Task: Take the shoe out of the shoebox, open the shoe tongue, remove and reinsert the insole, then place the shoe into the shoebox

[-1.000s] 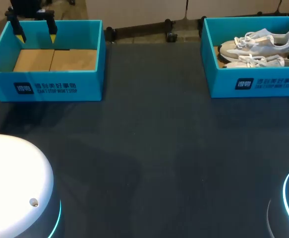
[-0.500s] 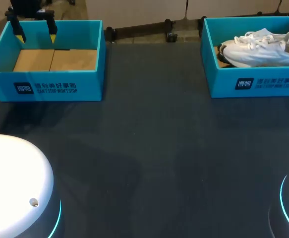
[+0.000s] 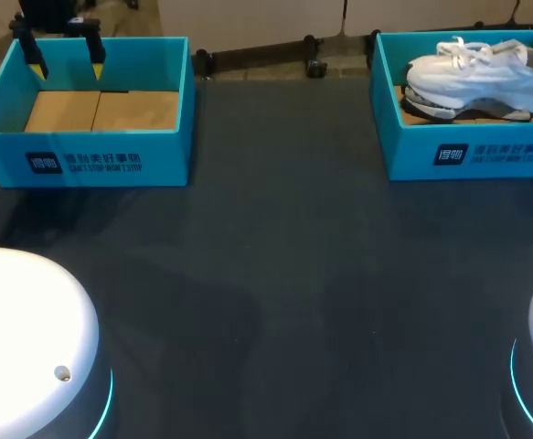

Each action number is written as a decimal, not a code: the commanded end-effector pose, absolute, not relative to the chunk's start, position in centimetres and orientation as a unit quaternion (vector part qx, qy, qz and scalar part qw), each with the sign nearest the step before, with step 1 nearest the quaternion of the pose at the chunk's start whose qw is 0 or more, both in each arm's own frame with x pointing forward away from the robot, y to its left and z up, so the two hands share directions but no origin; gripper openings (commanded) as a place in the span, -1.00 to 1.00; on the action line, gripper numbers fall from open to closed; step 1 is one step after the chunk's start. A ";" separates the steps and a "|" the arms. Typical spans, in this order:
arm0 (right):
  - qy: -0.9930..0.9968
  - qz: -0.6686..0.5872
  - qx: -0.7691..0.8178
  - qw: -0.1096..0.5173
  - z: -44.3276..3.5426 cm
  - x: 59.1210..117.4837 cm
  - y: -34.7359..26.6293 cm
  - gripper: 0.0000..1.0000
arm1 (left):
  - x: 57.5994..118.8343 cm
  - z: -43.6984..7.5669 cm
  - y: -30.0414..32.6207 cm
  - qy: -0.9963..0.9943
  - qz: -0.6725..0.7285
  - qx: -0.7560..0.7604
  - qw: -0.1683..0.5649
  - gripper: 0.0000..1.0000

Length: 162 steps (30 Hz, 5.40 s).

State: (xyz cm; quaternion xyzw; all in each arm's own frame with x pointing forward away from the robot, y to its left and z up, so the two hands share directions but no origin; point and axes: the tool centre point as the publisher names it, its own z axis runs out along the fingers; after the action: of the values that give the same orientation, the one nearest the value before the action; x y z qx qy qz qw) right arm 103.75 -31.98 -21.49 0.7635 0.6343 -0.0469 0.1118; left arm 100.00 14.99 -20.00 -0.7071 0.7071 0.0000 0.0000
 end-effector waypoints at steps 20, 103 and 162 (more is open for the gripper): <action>0.659 -0.043 0.739 0.132 -14.2 104.0 -30.0 -1.00 | 100.0 -20.0 15.0 0.707 0.000 -0.707 0.000 1.00; 0.651 -0.083 0.741 0.139 -15.7 73.2 1.3 -1.00 | 100.0 -20.0 15.0 0.707 0.000 -0.707 0.000 1.00; 0.736 -0.069 0.663 0.114 -29.8 73.2 5.2 -1.00 | 100.0 -20.0 15.0 0.707 0.000 -0.707 0.000 1.00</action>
State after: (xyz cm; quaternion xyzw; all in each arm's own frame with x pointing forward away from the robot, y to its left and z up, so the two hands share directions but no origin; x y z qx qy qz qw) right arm 72.79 5.03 -28.53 0.6663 0.7328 -0.0714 0.1181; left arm 100.00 14.99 -20.00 -0.7071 0.7072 0.0000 0.0000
